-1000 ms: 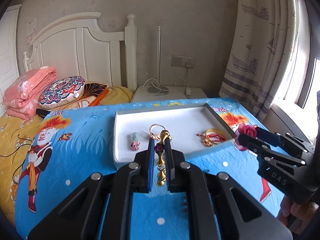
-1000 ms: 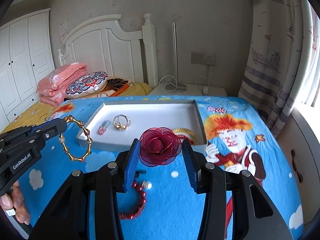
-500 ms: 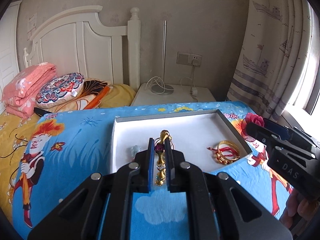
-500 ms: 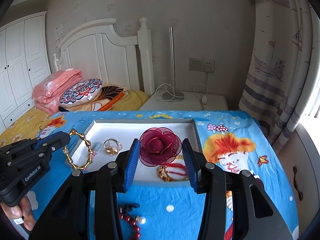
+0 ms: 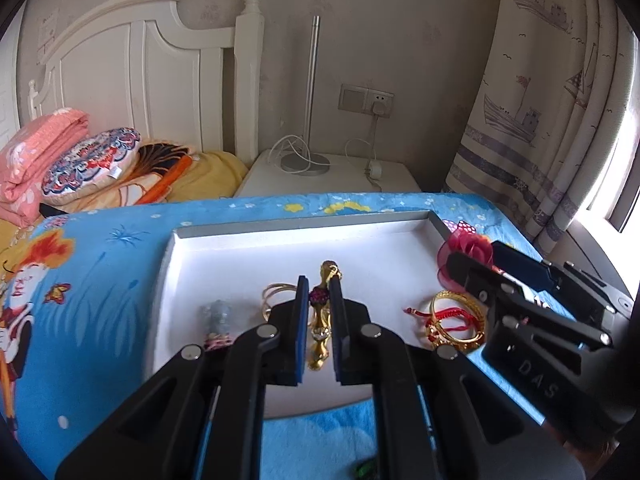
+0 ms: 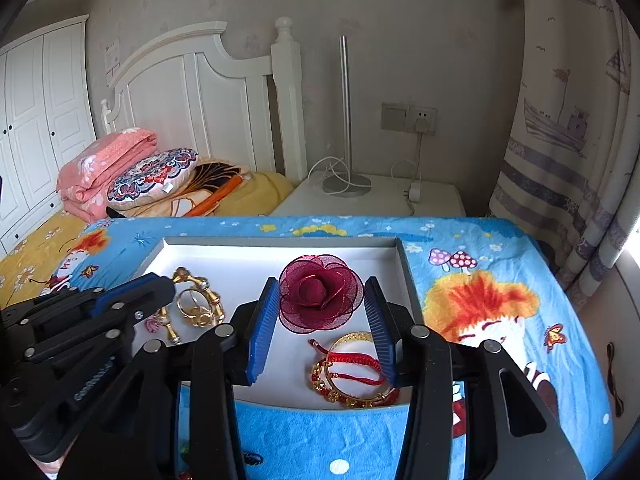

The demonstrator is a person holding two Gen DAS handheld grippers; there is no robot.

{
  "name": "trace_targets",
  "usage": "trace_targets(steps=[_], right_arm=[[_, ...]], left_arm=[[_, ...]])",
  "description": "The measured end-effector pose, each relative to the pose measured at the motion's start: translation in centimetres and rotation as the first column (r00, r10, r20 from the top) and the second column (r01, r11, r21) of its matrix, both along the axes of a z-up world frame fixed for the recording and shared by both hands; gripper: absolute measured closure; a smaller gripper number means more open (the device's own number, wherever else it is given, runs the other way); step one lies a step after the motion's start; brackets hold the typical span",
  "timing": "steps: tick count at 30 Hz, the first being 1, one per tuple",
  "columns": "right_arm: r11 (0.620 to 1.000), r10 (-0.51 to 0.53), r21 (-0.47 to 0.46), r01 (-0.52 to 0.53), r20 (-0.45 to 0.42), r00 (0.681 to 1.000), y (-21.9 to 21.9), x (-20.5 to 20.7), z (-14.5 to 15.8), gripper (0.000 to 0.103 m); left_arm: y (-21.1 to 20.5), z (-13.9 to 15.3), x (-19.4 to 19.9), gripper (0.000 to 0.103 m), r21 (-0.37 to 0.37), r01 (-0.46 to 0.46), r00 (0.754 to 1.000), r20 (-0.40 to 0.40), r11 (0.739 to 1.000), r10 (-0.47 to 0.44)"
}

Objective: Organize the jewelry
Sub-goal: 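Carry the gold bracelet and red rose in both grippers over the white tray, then open both grippers to drop the bracelet and rose into the tray, then withdraw both open grippers from the tray toward the red bead bracelet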

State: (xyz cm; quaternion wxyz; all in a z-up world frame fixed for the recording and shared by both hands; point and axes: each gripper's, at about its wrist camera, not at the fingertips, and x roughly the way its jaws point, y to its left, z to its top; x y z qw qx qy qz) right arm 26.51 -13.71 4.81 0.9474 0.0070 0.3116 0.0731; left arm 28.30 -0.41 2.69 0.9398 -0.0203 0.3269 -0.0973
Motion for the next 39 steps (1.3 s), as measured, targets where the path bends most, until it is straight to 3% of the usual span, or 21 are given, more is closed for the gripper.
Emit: trace_targets(steps=[3, 5, 7, 10, 14, 16, 27, 39], right_arm=[[1.0, -0.008, -0.011, 0.008, -0.006, 1.0, 0.0, 0.3, -0.6, 0.06], [1.0, -0.004, -0.005, 0.003, -0.011, 1.0, -0.1, 0.5, -0.9, 0.06], [1.0, -0.009, -0.008, 0.009, -0.015, 1.0, -0.1, 0.6, -1.1, 0.058], [1.0, -0.027, -0.015, 0.027, -0.022, 0.999, -0.3, 0.8, -1.6, 0.043], [1.0, -0.027, -0.004, 0.027, -0.012, 1.0, -0.5, 0.6, -1.4, 0.04], [1.0, -0.03, -0.003, 0.03, -0.008, 1.0, -0.7, 0.5, -1.3, 0.038], [0.999, -0.043, 0.02, 0.043, 0.025, 0.999, -2.0, -3.1, 0.4, 0.031], [0.998, -0.054, 0.021, 0.054, -0.023, 0.998, -3.6, -11.8, -1.4, 0.03]], left_arm=[[0.0, -0.7, 0.5, 0.092, -0.008, 0.002, 1.0, -0.009, 1.0, -0.003], [0.0, -1.0, 0.6, 0.082, -0.013, 0.005, 1.0, -0.012, 1.0, -0.005], [0.2, -1.2, 0.6, 0.058, -0.019, -0.004, 1.0, -0.008, 1.0, 0.004], [0.6, -1.1, 0.6, 0.056, -0.027, -0.012, 1.0, 0.0, 1.0, 0.012], [0.8, -0.8, 0.1, 0.051, -0.029, -0.017, 1.0, 0.018, 0.999, 0.017], [0.9, -0.5, -0.3, 0.041, -0.031, -0.017, 0.999, 0.027, 0.999, 0.018], [2.2, 1.3, -5.2, 0.04, -0.049, -0.045, 0.998, 0.042, 0.998, 0.047], [3.6, -1.4, -13.2, 0.04, -0.035, -0.056, 0.998, -0.038, 0.998, 0.055]])
